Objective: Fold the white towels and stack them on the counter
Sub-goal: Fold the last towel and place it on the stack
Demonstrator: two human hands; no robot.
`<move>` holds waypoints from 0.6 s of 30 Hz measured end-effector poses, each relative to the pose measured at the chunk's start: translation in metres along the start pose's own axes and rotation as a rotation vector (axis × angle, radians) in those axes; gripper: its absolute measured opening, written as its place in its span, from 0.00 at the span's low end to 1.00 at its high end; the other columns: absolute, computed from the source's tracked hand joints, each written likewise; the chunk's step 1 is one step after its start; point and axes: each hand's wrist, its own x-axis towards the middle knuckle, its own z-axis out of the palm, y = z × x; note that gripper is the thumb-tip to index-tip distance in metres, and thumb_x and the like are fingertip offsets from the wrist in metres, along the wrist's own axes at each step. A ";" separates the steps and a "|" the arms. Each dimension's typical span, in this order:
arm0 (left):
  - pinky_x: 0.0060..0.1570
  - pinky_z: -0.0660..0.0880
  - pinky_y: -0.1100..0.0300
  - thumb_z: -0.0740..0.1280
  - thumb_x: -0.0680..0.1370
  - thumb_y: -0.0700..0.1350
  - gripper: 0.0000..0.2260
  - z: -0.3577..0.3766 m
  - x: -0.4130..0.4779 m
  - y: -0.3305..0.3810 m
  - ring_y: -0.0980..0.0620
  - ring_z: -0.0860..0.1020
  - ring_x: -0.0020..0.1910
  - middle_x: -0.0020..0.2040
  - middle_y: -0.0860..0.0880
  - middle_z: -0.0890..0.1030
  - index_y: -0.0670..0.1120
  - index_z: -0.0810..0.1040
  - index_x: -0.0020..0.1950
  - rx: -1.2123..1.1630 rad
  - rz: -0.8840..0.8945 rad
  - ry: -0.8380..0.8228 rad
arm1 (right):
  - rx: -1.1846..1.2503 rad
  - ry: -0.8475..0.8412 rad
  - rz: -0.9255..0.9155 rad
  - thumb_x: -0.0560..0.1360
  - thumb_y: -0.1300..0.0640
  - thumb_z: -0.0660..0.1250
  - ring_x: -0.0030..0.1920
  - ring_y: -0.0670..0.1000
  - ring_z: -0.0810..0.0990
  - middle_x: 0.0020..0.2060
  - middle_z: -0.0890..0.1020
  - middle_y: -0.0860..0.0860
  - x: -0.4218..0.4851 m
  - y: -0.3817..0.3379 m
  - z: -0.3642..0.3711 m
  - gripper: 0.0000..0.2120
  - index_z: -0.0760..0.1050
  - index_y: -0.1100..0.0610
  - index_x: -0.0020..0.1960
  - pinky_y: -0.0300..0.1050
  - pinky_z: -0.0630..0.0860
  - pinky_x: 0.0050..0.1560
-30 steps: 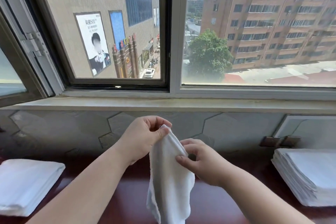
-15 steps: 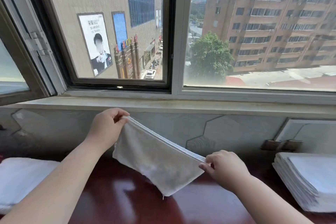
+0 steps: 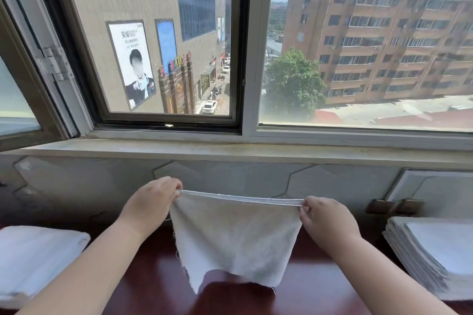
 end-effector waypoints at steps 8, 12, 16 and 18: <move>0.40 0.71 0.50 0.62 0.83 0.46 0.06 -0.007 0.007 0.005 0.47 0.72 0.39 0.38 0.55 0.75 0.52 0.69 0.46 0.009 0.026 -0.060 | 0.488 0.064 0.041 0.74 0.47 0.77 0.36 0.39 0.80 0.31 0.82 0.37 0.018 0.024 -0.008 0.09 0.81 0.44 0.37 0.35 0.72 0.37; 0.39 0.68 0.51 0.56 0.85 0.51 0.06 -0.002 0.014 0.000 0.52 0.73 0.40 0.37 0.56 0.76 0.56 0.64 0.48 0.036 -0.026 -0.207 | 0.580 0.112 0.012 0.73 0.52 0.78 0.36 0.42 0.80 0.33 0.82 0.41 0.022 0.025 -0.011 0.09 0.79 0.45 0.40 0.33 0.72 0.37; 0.41 0.69 0.53 0.59 0.85 0.52 0.07 0.006 0.027 -0.007 0.52 0.74 0.41 0.37 0.58 0.75 0.60 0.71 0.48 0.018 -0.088 -0.246 | 0.398 0.069 -0.065 0.77 0.53 0.74 0.43 0.49 0.81 0.40 0.84 0.45 0.028 0.025 -0.002 0.09 0.82 0.49 0.57 0.43 0.72 0.45; 0.41 0.69 0.54 0.61 0.84 0.53 0.07 0.012 0.036 -0.010 0.53 0.75 0.42 0.38 0.59 0.76 0.60 0.75 0.49 0.010 -0.111 -0.249 | 0.237 0.021 -0.084 0.80 0.50 0.69 0.47 0.53 0.81 0.45 0.84 0.47 0.036 0.024 0.005 0.06 0.81 0.50 0.55 0.45 0.71 0.45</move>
